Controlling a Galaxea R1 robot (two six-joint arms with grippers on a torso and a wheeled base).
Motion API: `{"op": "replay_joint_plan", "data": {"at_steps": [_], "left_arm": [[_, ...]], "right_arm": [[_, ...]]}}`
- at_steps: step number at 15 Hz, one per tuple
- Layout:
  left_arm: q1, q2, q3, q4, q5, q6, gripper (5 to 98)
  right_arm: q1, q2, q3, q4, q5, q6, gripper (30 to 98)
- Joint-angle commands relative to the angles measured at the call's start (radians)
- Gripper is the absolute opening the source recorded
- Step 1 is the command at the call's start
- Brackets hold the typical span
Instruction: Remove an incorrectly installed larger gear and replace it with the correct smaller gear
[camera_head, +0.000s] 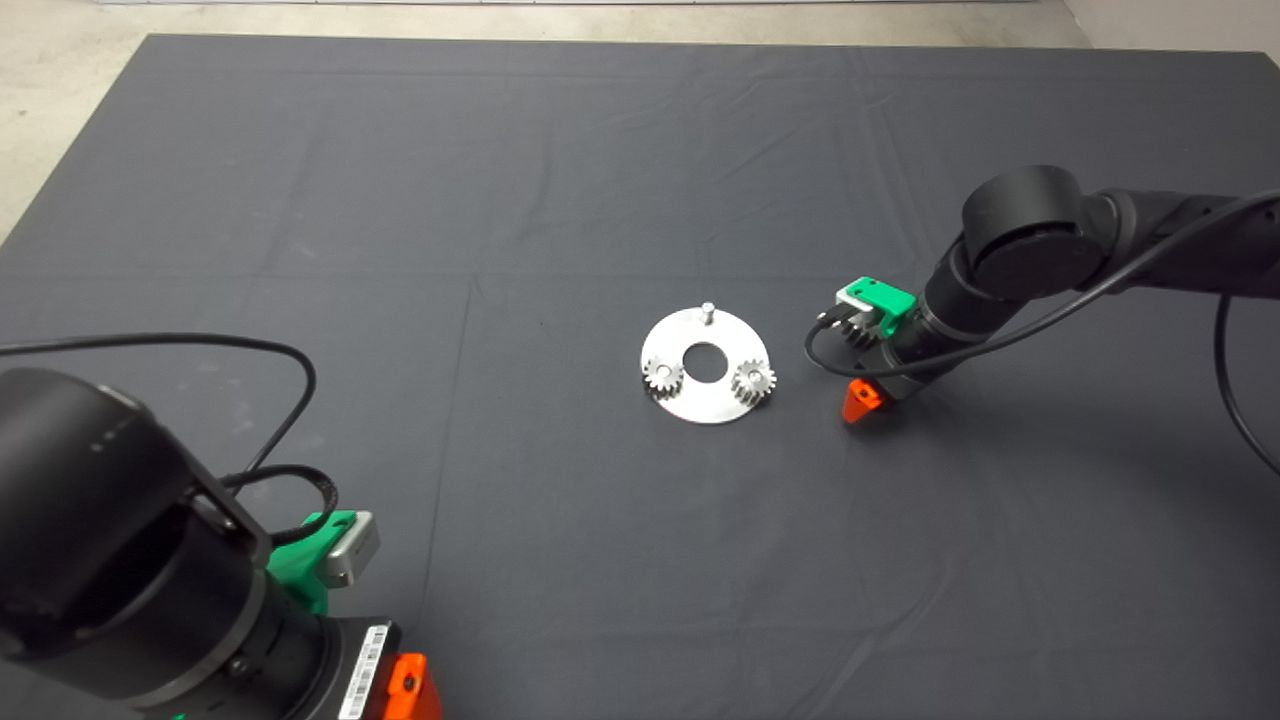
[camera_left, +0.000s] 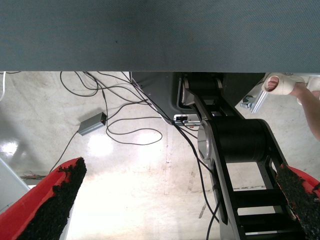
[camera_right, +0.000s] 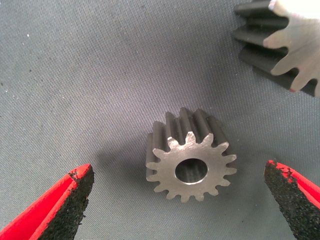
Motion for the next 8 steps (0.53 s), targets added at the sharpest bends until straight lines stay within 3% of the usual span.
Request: {"op": "replay_joint_plan", "data": {"at_steps": [1,6,8], "left_arm": [[-0.009,-0.001,0.013,-0.018,0.003,-0.006,98.1],[-0.009,-0.002,0.013,-0.020,0.003,-0.008,98.1],[-0.008,-0.003,0.013,-0.019,0.002,-0.008,98.1]], "right_arm": [[0.016,0.003,-0.023,-0.030,-0.086,0.000,90.0],[0.016,-0.003,-0.024,-0.032,-0.086,0.000,85.6],[0.016,-0.003,-0.042,-0.034,-0.085,0.000,80.7]]}}
